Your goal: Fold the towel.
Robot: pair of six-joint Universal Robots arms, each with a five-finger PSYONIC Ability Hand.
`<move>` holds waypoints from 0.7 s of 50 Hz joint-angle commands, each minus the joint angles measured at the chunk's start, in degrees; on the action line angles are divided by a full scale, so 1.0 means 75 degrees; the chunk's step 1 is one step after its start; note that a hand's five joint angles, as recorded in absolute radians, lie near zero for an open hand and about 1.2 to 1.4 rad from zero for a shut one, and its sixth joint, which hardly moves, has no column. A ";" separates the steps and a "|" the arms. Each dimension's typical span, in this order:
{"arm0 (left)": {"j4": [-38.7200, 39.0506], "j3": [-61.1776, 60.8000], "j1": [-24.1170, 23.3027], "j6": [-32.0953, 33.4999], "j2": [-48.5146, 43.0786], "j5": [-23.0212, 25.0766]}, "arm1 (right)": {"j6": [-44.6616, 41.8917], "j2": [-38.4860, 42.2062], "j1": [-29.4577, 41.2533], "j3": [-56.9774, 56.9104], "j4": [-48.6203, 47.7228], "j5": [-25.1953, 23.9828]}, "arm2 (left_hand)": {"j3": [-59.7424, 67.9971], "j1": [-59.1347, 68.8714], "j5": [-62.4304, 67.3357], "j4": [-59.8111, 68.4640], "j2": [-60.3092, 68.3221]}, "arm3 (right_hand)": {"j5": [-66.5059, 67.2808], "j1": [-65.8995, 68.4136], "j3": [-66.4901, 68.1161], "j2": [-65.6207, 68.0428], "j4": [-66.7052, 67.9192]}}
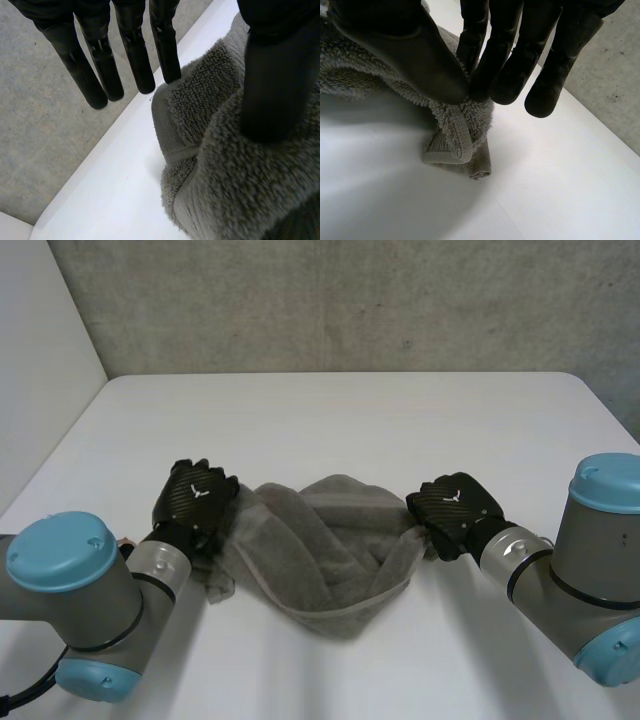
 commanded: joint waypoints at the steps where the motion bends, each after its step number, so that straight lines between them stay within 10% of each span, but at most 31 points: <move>1: 0.0026 0.0010 -0.0049 -0.0011 -0.0031 0.0063 | -0.0001 0.0000 -0.0012 0.0003 0.0000 0.0000 | 0.3267 0.3267 0.1983 0.3257 0.3270 | 0.0601 0.0669 0.0473 0.0547 0.0502; 20: -0.0079 0.0185 -0.0061 -0.0443 0.4278 0.0087 | 0.0082 -0.2238 -0.0692 -0.2571 0.2432 0.0023 | 0.5143 0.5143 0.3860 0.5133 0.5146 | 0.0601 0.0669 0.0473 0.0547 0.0502; 35: -0.1673 0.0419 -0.0155 -0.0867 0.2961 0.0192 | -0.1383 -0.1362 -0.0680 -0.3664 0.4431 0.0023 | 0.5143 0.5143 0.3860 0.5133 0.5146 | 0.0601 0.0669 0.0473 0.0547 0.0502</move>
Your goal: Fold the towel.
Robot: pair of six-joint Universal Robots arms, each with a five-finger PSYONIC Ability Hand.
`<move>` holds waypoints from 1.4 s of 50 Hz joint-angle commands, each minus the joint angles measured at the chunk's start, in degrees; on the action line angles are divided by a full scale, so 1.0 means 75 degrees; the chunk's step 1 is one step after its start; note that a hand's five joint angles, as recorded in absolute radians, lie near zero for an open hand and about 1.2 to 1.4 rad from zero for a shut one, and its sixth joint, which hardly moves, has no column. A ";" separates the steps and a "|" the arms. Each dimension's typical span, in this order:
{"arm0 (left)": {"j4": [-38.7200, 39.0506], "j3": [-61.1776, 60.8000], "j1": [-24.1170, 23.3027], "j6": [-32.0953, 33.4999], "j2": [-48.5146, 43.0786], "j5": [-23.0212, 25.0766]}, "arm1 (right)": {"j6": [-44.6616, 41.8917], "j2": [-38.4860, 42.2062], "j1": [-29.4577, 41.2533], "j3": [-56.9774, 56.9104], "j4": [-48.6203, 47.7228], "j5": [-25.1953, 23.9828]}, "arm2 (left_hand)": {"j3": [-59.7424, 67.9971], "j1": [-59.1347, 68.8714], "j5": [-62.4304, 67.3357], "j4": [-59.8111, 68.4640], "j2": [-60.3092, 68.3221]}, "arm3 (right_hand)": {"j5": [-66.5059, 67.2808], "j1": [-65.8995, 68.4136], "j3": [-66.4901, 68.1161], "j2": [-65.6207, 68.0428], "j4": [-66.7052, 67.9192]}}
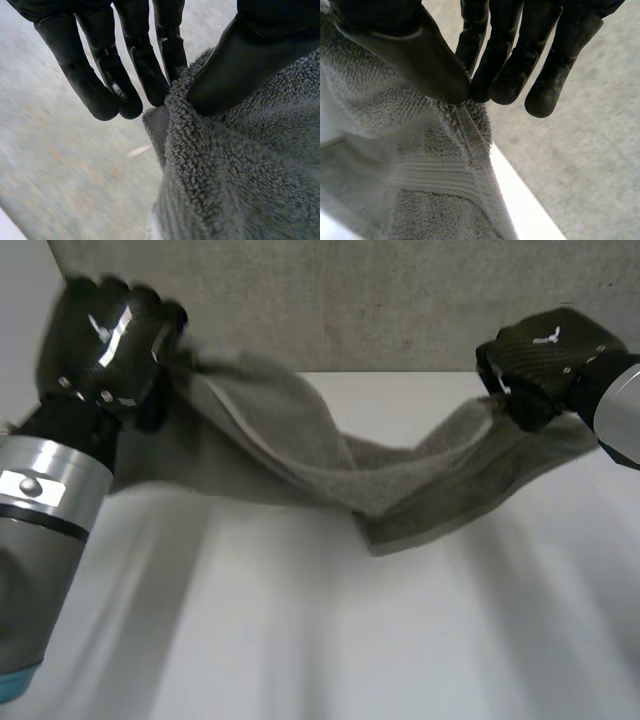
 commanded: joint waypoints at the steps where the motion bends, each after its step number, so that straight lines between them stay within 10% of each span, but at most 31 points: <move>1: -0.0621 0.0529 -0.0015 0.0051 -0.1708 0.0020 | -0.0717 0.0950 0.0051 -0.0301 -0.0321 0.0086 | -0.1113 0.0051 -0.1572 -0.0860 -0.0543 | 0.0498 0.0654 0.0473 0.0525 0.0501; 15: -0.0247 0.5216 0.0219 -0.0089 -0.3282 -0.1115 | 0.0642 0.1118 0.0566 -0.0117 -0.7246 0.1820 | -0.1113 0.0051 -0.1572 -0.0860 -0.0543 | 0.0498 0.0654 0.0473 0.0525 0.0501; 33: 0.1673 0.0713 0.0137 -0.0758 -0.2930 -0.0486 | 0.0479 0.1184 0.0812 0.2144 -0.4440 0.0204 | -0.1113 0.0051 -0.1572 -0.0860 -0.0543 | 0.0498 0.0654 0.0473 0.0525 0.0501; 37: 0.2296 -0.0753 0.0254 -0.0513 -0.3012 -0.0063 | -0.0012 0.1689 0.1011 0.2859 -0.4332 0.0179 | -0.5355 -0.4191 -0.5814 -0.5102 -0.4785 | 0.0498 0.0654 0.0473 0.0525 0.0501; 45: 0.2320 -0.2162 0.0605 0.1126 -0.2837 0.0043 | -0.0658 0.1761 0.1012 0.3482 -0.4332 0.0215 | -0.6829 -0.5665 -0.7288 -0.6576 -0.6259 | 0.0498 0.0654 0.0473 0.0525 0.0501; 59: 0.2355 -0.2188 0.0279 0.1013 -0.1875 0.0031 | -0.0518 0.1772 0.0989 0.3506 -0.4449 0.0261 | -0.6740 -0.5576 -0.7199 -0.6487 -0.6170 | 0.0498 0.0654 0.0473 0.0525 0.0501; 70: 0.2087 -0.0550 0.0172 0.0977 -0.3431 0.0043 | -0.0517 0.2041 0.0895 0.3541 -0.4449 0.0262 | -0.6493 -0.5329 -0.6952 -0.6240 -0.5923 | 0.0498 0.0654 0.0473 0.0525 0.0501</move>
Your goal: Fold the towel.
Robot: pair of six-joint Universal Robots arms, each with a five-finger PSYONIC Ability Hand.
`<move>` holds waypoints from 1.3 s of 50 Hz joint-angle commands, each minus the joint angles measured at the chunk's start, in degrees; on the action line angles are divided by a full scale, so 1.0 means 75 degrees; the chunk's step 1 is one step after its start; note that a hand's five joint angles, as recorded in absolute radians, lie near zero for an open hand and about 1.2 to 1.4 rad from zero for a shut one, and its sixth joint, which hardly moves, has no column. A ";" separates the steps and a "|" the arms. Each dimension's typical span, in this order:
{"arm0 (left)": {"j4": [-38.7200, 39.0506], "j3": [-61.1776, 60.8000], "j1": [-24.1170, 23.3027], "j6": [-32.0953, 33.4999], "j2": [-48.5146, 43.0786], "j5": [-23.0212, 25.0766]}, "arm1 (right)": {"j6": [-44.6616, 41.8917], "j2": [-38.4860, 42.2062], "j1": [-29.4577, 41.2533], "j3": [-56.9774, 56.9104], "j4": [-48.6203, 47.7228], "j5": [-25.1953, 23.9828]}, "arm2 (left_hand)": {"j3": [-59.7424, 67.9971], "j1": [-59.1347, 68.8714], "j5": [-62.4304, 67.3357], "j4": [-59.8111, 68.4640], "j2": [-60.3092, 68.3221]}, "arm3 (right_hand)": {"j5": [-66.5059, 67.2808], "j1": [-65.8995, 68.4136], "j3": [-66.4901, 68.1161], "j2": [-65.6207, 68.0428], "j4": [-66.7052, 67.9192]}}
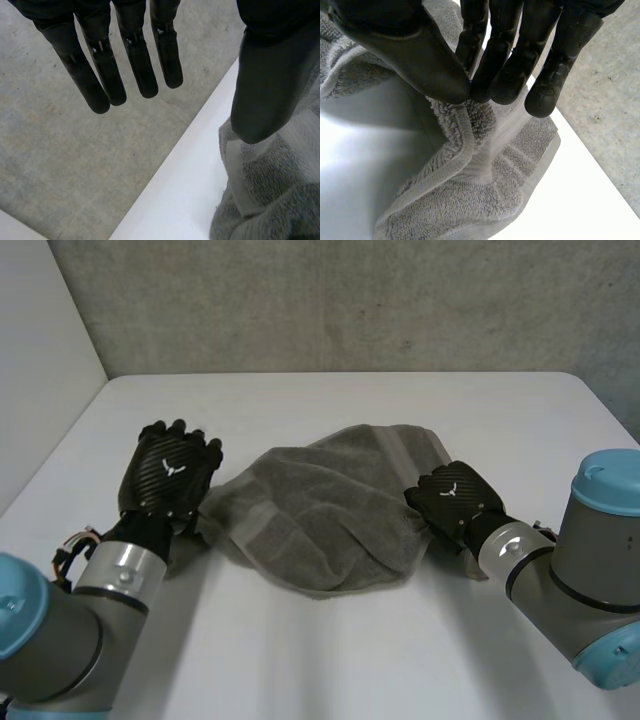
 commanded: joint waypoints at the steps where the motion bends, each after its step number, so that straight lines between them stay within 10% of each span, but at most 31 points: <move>1: -0.0476 0.1475 0.0003 0.0017 -0.1451 0.0003 | -0.0012 0.0284 0.0006 0.0002 0.0011 -0.0010 | -0.0506 -0.0510 -0.1871 -0.0537 -0.0520 | 0.0498 0.0628 0.0473 0.0524 0.0501; 16: -0.2271 0.3283 0.0038 0.0040 -0.3036 0.0202 | -0.0012 0.0308 -0.0029 0.0072 0.0011 -0.0057 | -0.0931 -0.0935 -0.2295 -0.0962 -0.0944 | 0.0498 0.0628 0.0473 0.0524 0.0501; 65: -0.1276 0.3436 0.0143 0.0029 -0.3598 0.0214 | -0.0071 0.0355 -0.0017 0.0072 0.0011 -0.0069 | -0.0529 -0.0533 -0.1893 -0.0560 -0.0542 | 0.0498 0.0628 0.0473 0.0524 0.0501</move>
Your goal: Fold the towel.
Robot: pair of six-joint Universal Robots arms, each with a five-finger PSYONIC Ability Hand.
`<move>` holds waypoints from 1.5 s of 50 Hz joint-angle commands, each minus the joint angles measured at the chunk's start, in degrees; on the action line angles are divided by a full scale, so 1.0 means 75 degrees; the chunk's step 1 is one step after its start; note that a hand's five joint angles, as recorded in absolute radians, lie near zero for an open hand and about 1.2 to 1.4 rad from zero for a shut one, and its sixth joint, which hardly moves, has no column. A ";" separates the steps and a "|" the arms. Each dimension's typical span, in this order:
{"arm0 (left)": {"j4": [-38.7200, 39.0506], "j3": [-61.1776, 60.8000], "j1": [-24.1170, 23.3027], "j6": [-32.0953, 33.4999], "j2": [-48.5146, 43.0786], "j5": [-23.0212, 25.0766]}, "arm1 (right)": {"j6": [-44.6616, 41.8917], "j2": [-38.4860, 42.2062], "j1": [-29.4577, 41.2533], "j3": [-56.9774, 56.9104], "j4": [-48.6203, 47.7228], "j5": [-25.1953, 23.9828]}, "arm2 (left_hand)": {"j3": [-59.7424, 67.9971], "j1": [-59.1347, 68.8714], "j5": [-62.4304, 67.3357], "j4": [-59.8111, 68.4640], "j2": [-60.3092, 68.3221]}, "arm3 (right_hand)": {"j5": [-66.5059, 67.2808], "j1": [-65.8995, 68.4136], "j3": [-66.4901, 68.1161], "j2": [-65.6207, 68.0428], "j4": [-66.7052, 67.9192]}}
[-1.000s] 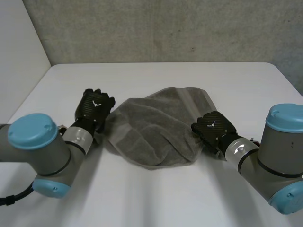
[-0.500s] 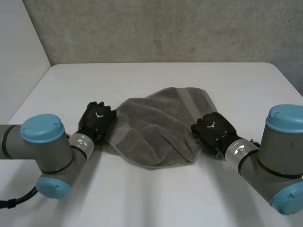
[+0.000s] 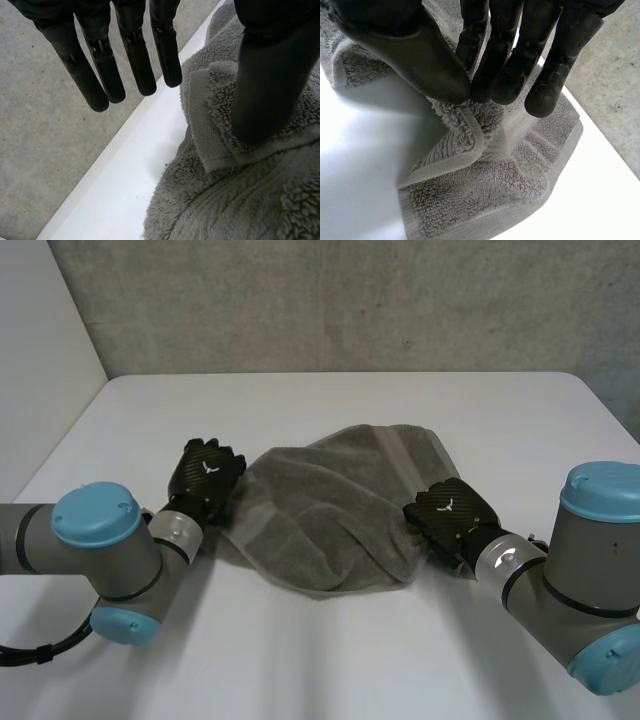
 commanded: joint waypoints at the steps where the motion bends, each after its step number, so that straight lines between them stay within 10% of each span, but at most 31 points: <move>1: -0.0034 0.0010 -0.0019 -0.0014 0.0008 0.0018 | -0.0014 0.0000 0.0010 0.0008 0.0000 0.0005 | -0.0383 -0.0406 -0.1708 -0.0404 -0.0382 | 0.0498 0.0627 0.0472 0.0524 0.0501; 14: -0.0069 -0.0048 -0.0019 0.0009 -0.0039 0.0053 | -0.0049 0.0094 0.0010 -0.0015 0.0000 -0.0007 | -0.0092 -0.0115 -0.1417 -0.0112 -0.0091 | 0.0498 0.0627 0.0472 0.0524 0.0501; 18: -0.0069 -0.0048 -0.0019 -0.0002 -0.0110 0.0252 | -0.0061 0.0105 0.0010 -0.0027 0.0000 0.0005 | 0.4108 0.4085 0.2784 0.4088 0.4110 | 0.0498 0.0627 0.0472 0.0524 0.0501; 25: -0.0058 -0.0072 -0.0124 0.0009 0.0348 0.0206 | -0.0014 0.0035 -0.0013 -0.0214 0.0023 0.0052 | 0.5019 0.4996 0.3694 0.4998 0.5020 | 0.0498 0.0627 0.0472 0.0524 0.0501; 38: -0.0374 -0.0423 -0.0171 -0.0108 0.3558 -0.0509 | 0.1041 -0.2039 -0.0716 -0.1984 0.1137 0.0275 | 0.5019 0.4996 0.3694 0.4998 0.5020 | 0.0498 0.0627 0.0472 0.0524 0.0501; 50: -0.3135 0.0056 -0.0054 -0.0975 0.6054 -0.0942 | 0.0552 -0.3000 -0.1689 -0.4163 0.4591 -0.0158 | 0.5019 0.4996 0.3694 0.4998 0.5020 | 0.0498 0.0627 0.0472 0.0524 0.0501; 66: -0.4769 0.0655 0.0544 -0.0916 0.3265 -0.1294 | -0.1865 -0.0211 -0.0892 -0.4175 0.4840 -0.0077 | 0.5019 0.4996 0.3694 0.4998 0.5020 | 0.0498 0.0627 0.0472 0.0524 0.0501; 75: -0.4629 0.4737 0.0427 -0.1173 0.1498 -0.1866 | -0.1784 0.0469 -0.0354 -0.5206 0.0375 0.0766 | 0.5019 0.4996 0.3694 0.4998 0.5020 | 0.0498 0.0627 0.0472 0.0524 0.0501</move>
